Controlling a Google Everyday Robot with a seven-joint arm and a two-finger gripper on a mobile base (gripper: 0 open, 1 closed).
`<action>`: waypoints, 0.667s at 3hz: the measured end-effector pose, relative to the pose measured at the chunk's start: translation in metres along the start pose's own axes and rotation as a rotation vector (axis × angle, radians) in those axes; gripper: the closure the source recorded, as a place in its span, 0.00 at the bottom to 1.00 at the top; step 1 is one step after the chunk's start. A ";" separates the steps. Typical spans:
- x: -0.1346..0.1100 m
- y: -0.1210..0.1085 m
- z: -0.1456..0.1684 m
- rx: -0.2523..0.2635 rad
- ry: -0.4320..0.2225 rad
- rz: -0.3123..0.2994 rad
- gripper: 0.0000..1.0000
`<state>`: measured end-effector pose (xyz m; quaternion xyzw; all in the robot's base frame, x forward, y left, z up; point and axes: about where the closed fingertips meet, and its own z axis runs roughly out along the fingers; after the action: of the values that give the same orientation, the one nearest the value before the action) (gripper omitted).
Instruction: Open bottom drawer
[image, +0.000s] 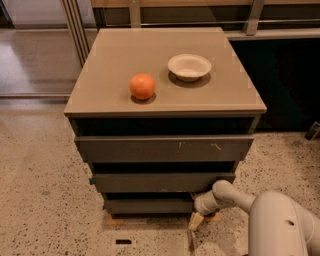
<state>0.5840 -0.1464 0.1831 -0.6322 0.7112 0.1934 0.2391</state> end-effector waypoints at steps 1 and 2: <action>0.001 0.003 0.002 -0.011 0.002 0.006 0.00; 0.001 0.015 0.005 -0.046 0.020 0.031 0.00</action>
Offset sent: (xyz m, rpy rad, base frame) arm -0.0164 0.0015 -0.0024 -0.0257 0.0753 -0.0054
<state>0.5696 -0.1423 0.1776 -0.6283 0.7187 0.2069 0.2142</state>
